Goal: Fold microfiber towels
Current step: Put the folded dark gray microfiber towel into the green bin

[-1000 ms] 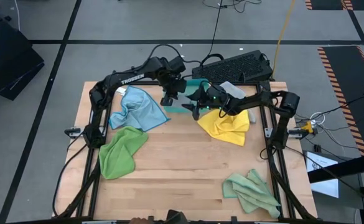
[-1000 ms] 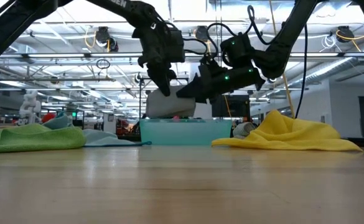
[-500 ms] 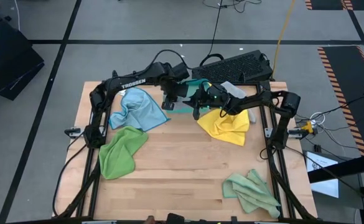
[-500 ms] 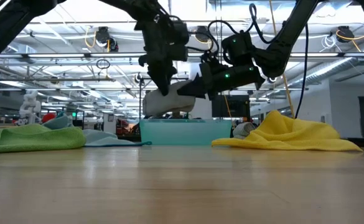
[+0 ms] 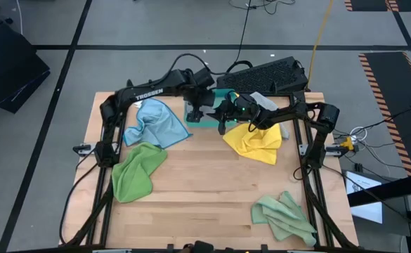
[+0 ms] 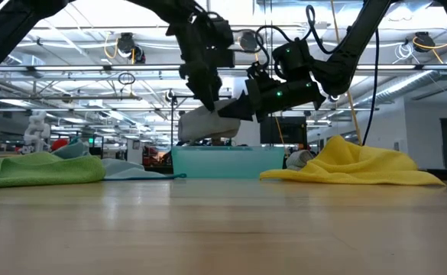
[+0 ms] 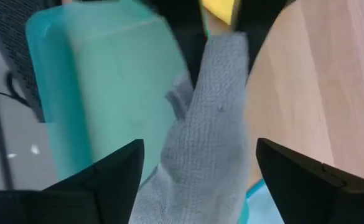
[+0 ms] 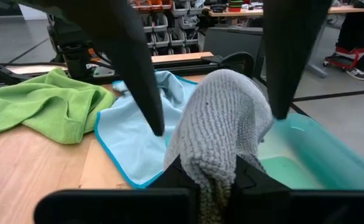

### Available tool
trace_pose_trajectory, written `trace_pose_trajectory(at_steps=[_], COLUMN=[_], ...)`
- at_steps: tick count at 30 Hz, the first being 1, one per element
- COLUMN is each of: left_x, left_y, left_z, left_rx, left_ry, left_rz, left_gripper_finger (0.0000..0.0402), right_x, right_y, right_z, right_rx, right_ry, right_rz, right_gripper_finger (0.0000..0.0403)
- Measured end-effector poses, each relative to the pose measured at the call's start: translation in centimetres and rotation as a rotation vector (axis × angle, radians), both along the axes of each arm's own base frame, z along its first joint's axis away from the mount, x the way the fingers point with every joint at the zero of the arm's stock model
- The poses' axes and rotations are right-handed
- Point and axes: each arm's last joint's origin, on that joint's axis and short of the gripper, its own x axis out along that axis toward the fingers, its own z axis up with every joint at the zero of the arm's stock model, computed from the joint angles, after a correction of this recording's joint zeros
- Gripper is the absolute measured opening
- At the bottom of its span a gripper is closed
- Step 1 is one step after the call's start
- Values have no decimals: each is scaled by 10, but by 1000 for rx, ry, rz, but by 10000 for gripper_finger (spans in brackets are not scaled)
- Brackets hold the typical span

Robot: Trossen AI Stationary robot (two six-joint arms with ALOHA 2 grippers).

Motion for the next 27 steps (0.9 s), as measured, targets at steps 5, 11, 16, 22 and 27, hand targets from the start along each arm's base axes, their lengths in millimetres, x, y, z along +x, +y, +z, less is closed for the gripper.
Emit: trace_pose_trajectory(at_steps=[5, 11, 16, 22, 27], left_x=[-5, -11, -12, -22, -32], left_y=[12, 15, 15, 31, 52], left_z=[-11, -32, -33, -32, -50], left_rx=[-95, -151, -151, -165, -245], left_ry=[-28, 10, 7, -21, -21], left_rz=[12, 21, 20, -2, -34], left_gripper_finger=[293, 195, 39, 21, 11], right_x=[0, 0, 0, -3, -20], right_y=[0, 0, 0, 1, 6], right_z=[1, 3, 2, 8, 21], right_rx=[-5, -12, -9, 24, 45], right_ry=[-7, -22, -20, 10, 174], right_rz=[0, 0, -2, -12, -48], right_gripper_finger=[10, 10, 18, 89, 146])
